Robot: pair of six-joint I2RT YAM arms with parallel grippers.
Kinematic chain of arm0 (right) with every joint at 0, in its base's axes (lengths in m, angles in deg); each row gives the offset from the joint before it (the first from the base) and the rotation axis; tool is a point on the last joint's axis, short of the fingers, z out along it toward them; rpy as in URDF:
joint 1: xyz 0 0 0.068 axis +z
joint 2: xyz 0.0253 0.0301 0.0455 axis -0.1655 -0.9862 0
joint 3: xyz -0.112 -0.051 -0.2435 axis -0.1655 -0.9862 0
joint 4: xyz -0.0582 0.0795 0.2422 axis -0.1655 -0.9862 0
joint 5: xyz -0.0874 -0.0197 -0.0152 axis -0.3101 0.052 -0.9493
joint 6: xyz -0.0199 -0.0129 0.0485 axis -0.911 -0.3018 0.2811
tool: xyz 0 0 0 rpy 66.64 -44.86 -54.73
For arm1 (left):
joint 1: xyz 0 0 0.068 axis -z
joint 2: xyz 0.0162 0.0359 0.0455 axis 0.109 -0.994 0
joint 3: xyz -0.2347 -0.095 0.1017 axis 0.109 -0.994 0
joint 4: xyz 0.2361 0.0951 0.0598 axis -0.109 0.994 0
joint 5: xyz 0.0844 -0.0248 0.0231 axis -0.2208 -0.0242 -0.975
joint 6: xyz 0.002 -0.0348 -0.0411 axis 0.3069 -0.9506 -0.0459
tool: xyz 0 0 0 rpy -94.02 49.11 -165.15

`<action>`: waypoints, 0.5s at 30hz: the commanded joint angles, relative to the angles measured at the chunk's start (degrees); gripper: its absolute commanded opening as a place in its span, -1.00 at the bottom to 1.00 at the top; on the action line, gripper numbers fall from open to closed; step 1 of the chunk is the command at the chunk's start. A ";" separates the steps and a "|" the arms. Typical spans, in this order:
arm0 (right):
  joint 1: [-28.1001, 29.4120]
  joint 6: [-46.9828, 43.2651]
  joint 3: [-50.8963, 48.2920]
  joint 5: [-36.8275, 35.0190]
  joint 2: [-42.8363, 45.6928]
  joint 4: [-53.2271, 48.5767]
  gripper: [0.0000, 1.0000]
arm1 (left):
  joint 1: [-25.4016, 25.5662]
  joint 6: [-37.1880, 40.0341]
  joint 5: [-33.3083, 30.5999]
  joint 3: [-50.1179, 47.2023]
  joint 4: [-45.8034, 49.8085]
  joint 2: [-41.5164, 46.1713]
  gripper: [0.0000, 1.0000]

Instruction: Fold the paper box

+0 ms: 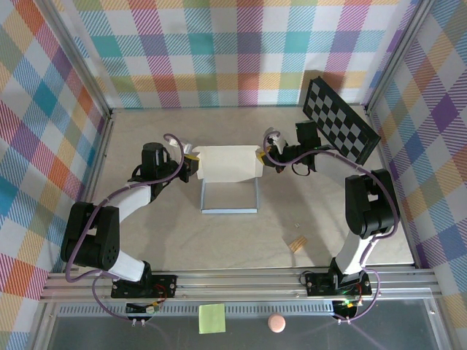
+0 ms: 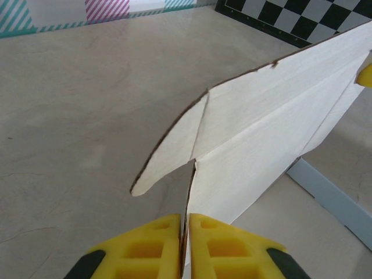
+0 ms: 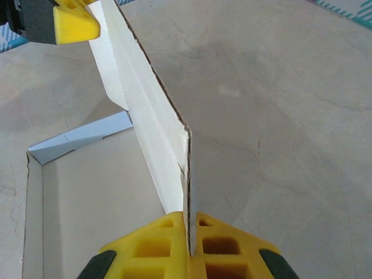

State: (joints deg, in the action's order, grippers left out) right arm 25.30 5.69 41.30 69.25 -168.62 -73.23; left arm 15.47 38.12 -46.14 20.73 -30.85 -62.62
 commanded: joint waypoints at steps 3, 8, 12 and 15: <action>1.27 7.32 -1.52 -4.59 2.48 2.57 -1.00 | -0.25 -1.70 1.20 2.21 -1.26 0.71 -0.95; 3.23 21.43 -2.80 -13.79 3.82 5.98 -1.00 | 0.67 -4.39 -2.40 1.78 -2.99 2.33 -1.00; 5.66 32.39 -4.54 -23.14 5.78 8.72 -1.00 | 2.39 -6.98 -7.57 1.49 -4.29 4.00 -1.00; 8.09 39.60 -3.96 -31.65 6.96 7.83 -0.85 | 4.28 -8.40 -11.64 1.40 -4.83 4.92 -1.00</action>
State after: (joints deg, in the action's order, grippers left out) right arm 31.90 33.93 37.52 47.09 -163.92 -66.22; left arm 18.38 32.46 -53.44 20.84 -31.30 -60.43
